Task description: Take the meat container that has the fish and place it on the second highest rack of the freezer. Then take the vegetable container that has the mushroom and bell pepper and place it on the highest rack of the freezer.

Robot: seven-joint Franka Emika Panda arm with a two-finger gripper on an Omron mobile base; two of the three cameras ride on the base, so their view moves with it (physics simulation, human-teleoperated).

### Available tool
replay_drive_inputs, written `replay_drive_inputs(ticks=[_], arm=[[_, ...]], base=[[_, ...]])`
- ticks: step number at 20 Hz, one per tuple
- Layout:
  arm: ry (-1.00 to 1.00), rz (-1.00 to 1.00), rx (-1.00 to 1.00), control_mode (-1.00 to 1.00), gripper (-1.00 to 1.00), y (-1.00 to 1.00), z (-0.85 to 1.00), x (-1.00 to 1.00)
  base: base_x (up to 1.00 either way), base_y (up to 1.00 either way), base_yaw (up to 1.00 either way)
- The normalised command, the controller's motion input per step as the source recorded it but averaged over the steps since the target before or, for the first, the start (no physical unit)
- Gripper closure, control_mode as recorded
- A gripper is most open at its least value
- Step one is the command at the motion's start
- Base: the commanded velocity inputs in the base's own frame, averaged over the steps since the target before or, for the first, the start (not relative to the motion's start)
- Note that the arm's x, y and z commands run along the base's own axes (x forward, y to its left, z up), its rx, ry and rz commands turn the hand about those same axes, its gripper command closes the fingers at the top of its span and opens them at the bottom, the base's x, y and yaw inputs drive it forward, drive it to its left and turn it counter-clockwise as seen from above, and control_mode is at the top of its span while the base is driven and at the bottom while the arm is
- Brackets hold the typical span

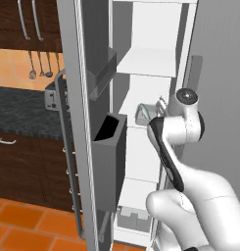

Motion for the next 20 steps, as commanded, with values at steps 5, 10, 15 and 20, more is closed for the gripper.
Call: replay_drive_inputs(ticks=[5, 10, 15, 20], arm=[[0.07, 0.2, -0.06, -1.0, -1.0, 0.0, 0.02, -1.0], [0.1, 0.26, -0.1, -1.0, -1.0, -0.01, 0.0, -0.92], [0.05, 0.24, -0.16, -1.0, -1.0, -0.03, 0.11, -0.54], [0.0, 0.46, -0.08, -1.0, -1.0, 0.0, 0.1, 0.0]], base=[[0.0, 0.0, 0.0], [0.0, 0.0, 0.0], [0.0, 0.0, 0.0], [0.0, 0.0, 0.0]])
